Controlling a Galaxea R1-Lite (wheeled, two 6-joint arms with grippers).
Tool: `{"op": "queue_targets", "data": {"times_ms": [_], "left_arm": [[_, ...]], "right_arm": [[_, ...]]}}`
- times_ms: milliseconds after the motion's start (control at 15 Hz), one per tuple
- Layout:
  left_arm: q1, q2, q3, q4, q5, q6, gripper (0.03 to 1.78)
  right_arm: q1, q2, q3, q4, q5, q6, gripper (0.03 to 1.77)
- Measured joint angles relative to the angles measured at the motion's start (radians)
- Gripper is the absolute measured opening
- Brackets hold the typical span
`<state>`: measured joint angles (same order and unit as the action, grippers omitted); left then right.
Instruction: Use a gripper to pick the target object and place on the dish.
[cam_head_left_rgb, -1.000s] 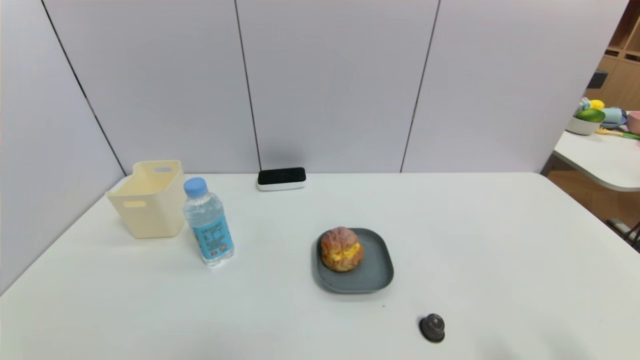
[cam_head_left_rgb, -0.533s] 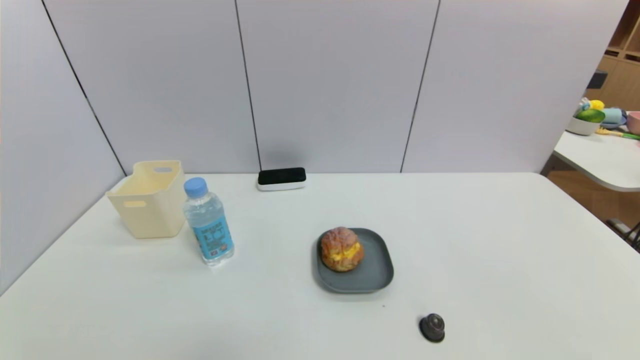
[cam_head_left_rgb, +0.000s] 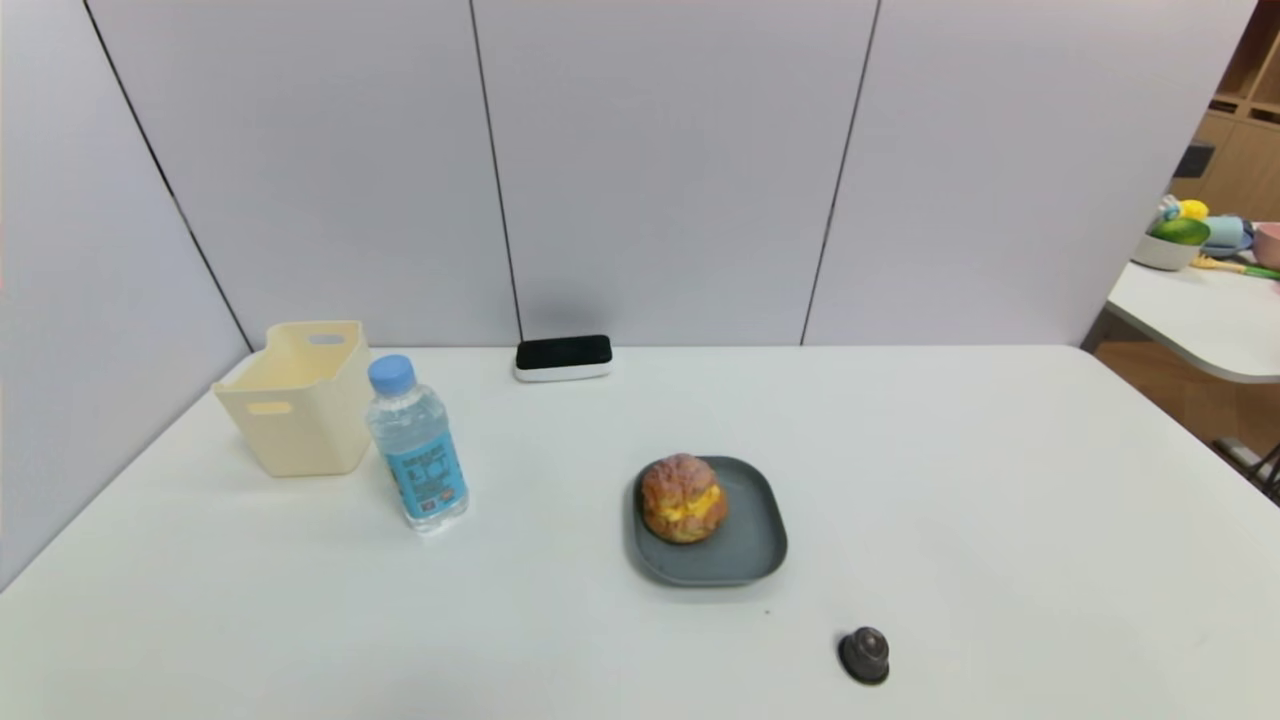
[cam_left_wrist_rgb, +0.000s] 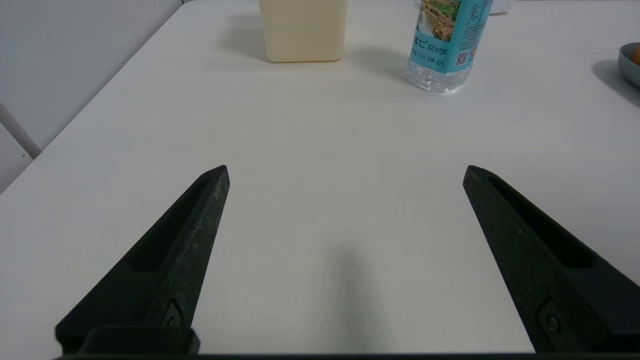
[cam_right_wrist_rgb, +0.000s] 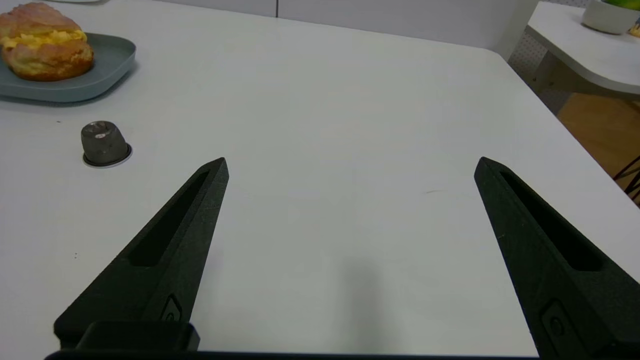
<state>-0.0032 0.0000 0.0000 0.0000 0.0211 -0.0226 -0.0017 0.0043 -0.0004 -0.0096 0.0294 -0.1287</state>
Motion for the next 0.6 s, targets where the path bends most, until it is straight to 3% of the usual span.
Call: {"op": "queue_targets", "data": {"times_ms": [267,600], "left_arm": [[0.000,0.000,0.000,0.000,0.000,0.000,1.69],[0.000,0.000,0.000,0.000,0.000,0.000,1.69]], "right_arm": [[0.000,-0.006,0.000,0.006,-0.006,0.061,1.70],[0.000,-0.006,0.000,0.010,-0.009,0.073,1.70]]}}
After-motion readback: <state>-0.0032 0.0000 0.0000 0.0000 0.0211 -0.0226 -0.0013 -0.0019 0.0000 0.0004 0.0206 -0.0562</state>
